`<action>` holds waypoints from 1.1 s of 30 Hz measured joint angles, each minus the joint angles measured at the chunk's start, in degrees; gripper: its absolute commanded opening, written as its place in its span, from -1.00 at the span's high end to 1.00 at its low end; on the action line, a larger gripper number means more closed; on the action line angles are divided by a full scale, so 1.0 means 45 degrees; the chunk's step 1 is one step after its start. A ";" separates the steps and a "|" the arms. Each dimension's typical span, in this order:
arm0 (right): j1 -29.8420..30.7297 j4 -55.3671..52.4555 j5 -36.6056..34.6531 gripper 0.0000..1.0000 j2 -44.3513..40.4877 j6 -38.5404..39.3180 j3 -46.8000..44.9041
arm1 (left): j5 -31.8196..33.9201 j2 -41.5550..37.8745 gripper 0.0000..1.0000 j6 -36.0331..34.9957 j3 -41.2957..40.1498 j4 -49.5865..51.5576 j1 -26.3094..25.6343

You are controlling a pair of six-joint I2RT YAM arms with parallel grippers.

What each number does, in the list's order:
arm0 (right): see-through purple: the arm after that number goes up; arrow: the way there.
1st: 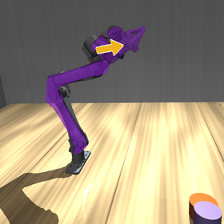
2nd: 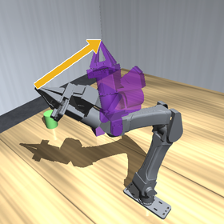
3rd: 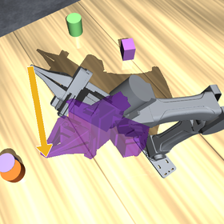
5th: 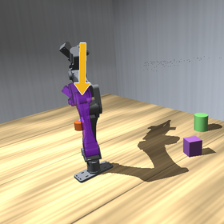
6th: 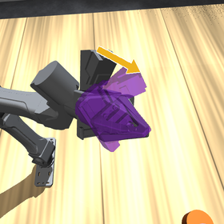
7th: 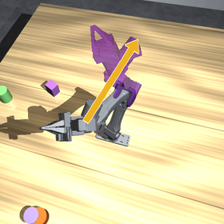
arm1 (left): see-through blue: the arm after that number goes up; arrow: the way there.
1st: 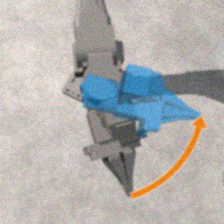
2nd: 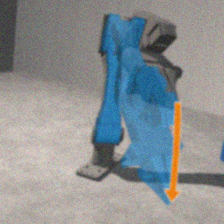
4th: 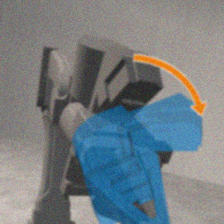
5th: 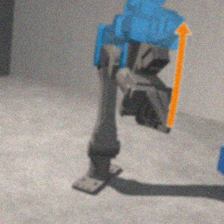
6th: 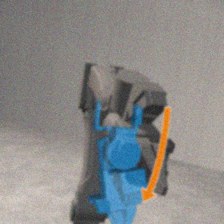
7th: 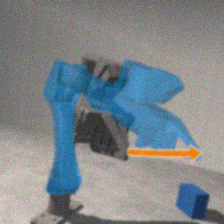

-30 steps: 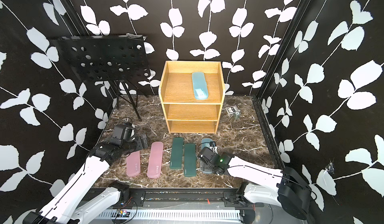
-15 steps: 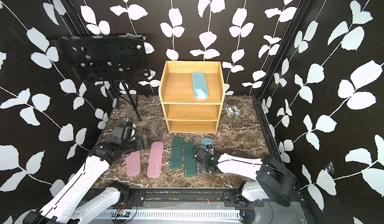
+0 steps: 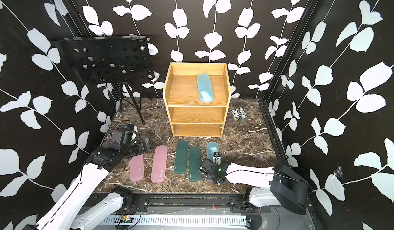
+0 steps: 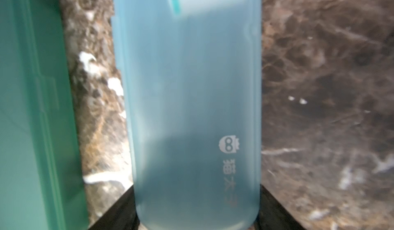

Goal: Place the pencil cases on the shelf according to color
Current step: Pick up the pencil case from the center of the board.

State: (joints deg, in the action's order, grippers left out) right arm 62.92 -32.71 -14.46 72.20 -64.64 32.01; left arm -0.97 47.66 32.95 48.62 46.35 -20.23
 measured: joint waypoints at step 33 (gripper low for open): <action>0.0568 -0.4362 -0.1515 0.01 -0.1156 0.4741 1.1939 | -0.0631 0.3628 -0.98 -0.2215 0.6494 -0.0520 -0.0058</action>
State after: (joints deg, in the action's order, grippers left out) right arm 65.47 -52.34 -21.28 67.00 -43.31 85.73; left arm -3.81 63.99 22.98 77.84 44.01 -20.49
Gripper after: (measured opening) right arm 0.738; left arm 0.990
